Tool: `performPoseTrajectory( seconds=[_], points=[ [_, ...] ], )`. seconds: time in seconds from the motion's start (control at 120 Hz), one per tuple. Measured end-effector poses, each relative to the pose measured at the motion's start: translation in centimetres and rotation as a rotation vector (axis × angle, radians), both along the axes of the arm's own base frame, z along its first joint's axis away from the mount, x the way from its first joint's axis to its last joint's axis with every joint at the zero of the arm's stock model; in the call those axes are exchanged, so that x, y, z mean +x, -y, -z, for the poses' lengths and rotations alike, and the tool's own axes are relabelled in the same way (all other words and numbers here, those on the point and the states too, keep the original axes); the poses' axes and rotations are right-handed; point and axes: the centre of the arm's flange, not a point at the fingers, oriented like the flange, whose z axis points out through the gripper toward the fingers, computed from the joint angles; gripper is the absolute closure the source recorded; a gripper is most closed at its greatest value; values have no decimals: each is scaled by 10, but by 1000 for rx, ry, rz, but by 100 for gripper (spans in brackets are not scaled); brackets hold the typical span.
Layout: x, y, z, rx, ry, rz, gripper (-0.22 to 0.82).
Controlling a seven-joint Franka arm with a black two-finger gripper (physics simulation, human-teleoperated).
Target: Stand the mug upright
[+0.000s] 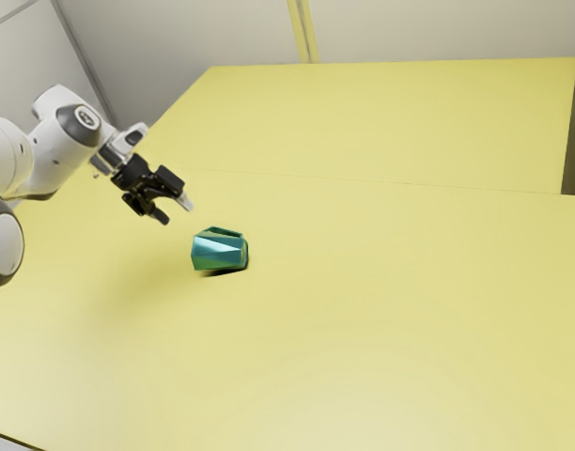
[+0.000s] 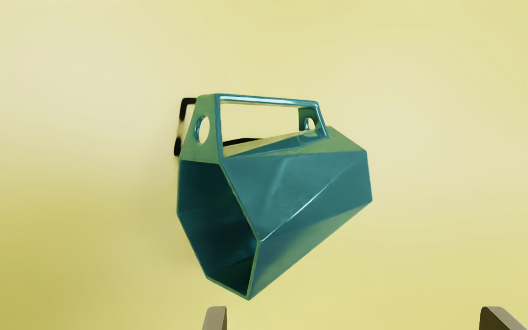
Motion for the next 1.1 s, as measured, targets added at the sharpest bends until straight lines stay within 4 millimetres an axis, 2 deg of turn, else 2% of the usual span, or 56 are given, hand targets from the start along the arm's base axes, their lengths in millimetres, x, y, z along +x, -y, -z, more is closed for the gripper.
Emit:
performPoseTrajectory(
  seconds=[0.325, 0.608, 0.825, 1.1],
  points=[
    [2, -16, 34, -28, 68, 69, 0],
    [-10, -25, 71, -112, 84, 62, 0],
    [-20, -34, 82, -192, 115, 35, 0],
    [-21, -32, 91, -288, 159, 27, 0]
  ],
)
